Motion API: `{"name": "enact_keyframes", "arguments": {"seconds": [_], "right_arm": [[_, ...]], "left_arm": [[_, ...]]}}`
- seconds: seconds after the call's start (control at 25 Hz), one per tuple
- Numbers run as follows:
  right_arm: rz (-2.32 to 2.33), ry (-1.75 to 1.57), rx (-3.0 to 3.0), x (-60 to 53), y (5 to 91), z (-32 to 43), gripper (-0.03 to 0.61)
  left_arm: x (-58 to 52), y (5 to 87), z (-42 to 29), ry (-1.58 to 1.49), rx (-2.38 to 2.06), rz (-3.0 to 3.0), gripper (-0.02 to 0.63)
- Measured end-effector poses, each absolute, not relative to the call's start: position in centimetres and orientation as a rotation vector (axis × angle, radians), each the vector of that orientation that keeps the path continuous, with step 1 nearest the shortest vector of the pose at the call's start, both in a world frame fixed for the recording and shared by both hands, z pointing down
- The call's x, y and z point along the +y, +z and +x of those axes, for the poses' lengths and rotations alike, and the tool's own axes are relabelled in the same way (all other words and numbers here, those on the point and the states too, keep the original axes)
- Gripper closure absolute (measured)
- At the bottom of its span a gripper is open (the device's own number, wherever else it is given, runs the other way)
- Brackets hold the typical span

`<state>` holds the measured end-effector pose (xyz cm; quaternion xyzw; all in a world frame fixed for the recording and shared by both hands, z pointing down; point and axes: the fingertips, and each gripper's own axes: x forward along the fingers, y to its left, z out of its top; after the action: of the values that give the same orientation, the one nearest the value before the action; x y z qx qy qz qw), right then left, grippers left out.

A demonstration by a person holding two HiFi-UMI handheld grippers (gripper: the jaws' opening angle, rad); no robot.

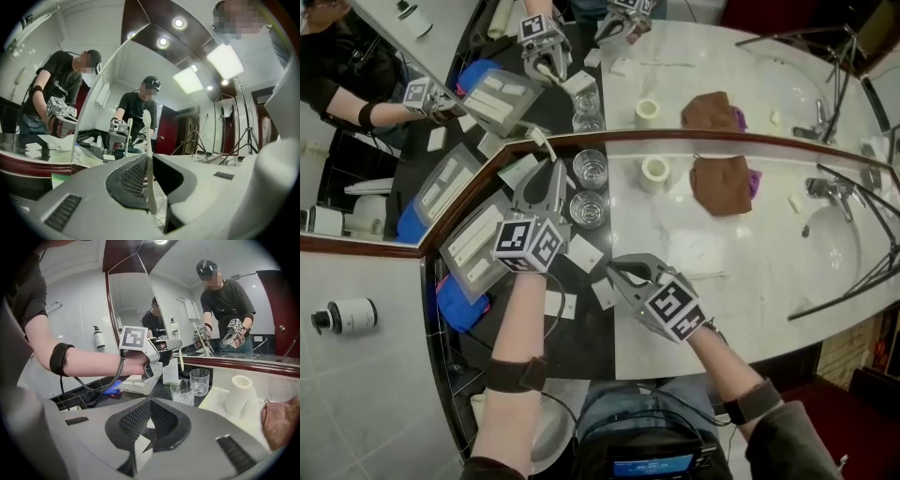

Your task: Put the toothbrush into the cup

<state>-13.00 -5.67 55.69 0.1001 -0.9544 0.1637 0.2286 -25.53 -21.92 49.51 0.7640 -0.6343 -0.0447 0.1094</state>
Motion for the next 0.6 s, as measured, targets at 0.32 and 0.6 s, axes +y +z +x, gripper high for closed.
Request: {"name": "enact_keyframes", "arguments": {"seconds": [0.32,0.6], "right_arm": [[0.265,0.502,-2.62,-5.2,57.6,-13.7,0.575],[0.277,0.537,-2.612,-4.9,58.9,-14.3,0.575]], "left_arm": [[-23.5,50.2,-24.5,-0.096,-1.766,2.43,0.566],[-24.5,50.9,-24.6,-0.076,-1.708,2.485,0.566]]}}
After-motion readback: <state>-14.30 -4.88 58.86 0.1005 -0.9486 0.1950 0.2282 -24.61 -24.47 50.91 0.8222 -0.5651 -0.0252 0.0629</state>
